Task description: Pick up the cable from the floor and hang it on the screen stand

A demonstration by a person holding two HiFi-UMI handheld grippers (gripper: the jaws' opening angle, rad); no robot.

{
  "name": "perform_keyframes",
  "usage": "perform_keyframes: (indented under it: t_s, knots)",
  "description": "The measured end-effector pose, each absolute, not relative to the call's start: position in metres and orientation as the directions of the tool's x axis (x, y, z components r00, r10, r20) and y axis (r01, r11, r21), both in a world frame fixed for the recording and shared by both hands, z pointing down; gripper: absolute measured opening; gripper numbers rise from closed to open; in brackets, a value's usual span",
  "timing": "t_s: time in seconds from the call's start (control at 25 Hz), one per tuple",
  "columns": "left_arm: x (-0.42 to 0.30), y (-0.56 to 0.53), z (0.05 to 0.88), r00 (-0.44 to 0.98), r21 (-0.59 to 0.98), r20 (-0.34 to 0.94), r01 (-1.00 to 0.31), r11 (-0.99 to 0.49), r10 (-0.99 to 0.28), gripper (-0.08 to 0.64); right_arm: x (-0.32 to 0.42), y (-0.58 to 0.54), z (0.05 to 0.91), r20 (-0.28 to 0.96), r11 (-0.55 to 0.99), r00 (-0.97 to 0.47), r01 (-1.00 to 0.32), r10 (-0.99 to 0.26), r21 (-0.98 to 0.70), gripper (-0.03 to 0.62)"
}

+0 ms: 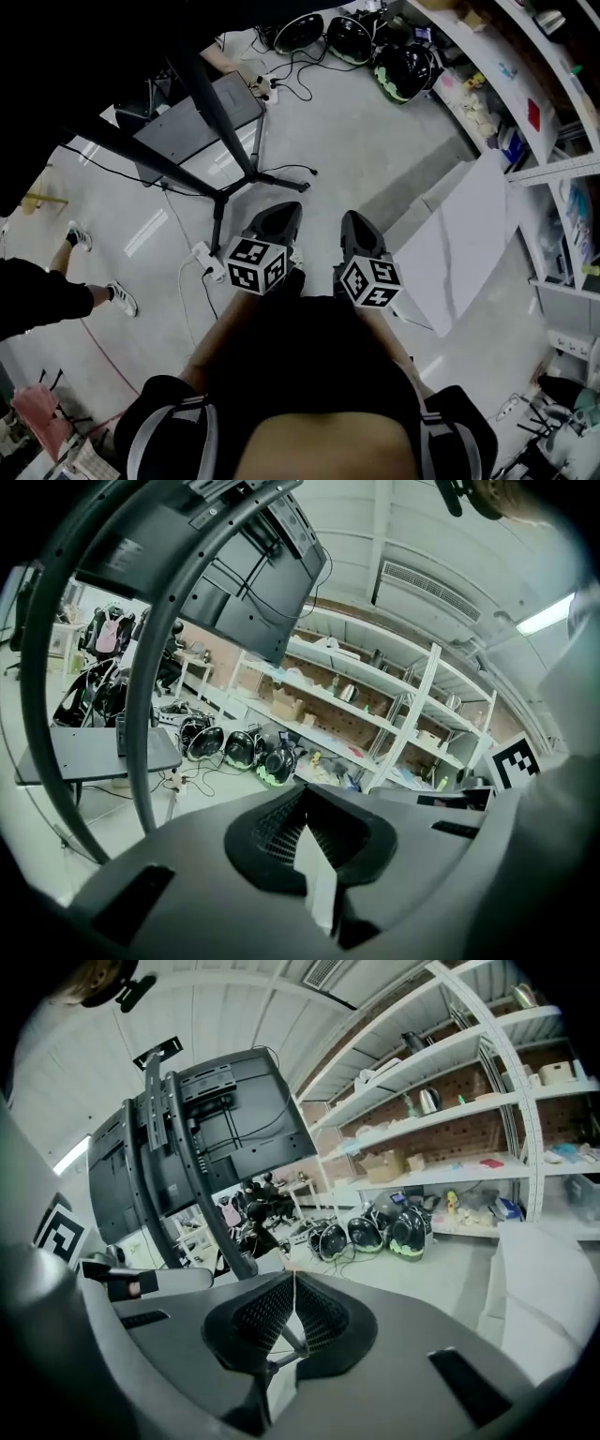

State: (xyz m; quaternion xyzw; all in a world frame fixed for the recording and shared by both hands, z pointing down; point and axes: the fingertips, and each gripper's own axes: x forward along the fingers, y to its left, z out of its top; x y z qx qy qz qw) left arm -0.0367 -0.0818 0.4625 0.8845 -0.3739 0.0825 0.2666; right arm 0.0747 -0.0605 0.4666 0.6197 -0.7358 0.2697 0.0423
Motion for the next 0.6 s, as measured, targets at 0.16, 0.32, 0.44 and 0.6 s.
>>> perform_keyframes:
  t_s: [0.16,0.32,0.44,0.6]
  knots:
    - [-0.031,-0.107,0.472,0.719,0.401,0.357,-0.694,-0.598,-0.596,0.008,0.075,-0.080,0.475,0.406,0.070,-0.231,-0.925,-0.884,-0.374,0.025]
    - [-0.024,-0.120,0.476,0.722,0.401,0.376,-0.692,-0.600,-0.581,0.008,0.080,-0.094,0.479,0.427,0.092,-0.258,-0.924,-0.867,-0.371,0.025]
    - [-0.018,-0.125,0.488,0.725,0.404,0.402,-0.689,-0.602,-0.560,0.008,0.086,-0.111,0.485,0.437,0.124,-0.287,-0.923,-0.853,-0.365,0.025]
    - [-0.005,-0.135,0.509,0.726,0.410,0.423,-0.687,-0.599,-0.543,0.008,0.102,-0.136,0.504,0.450,0.151,-0.297,-0.931,-0.842,-0.333,0.025]
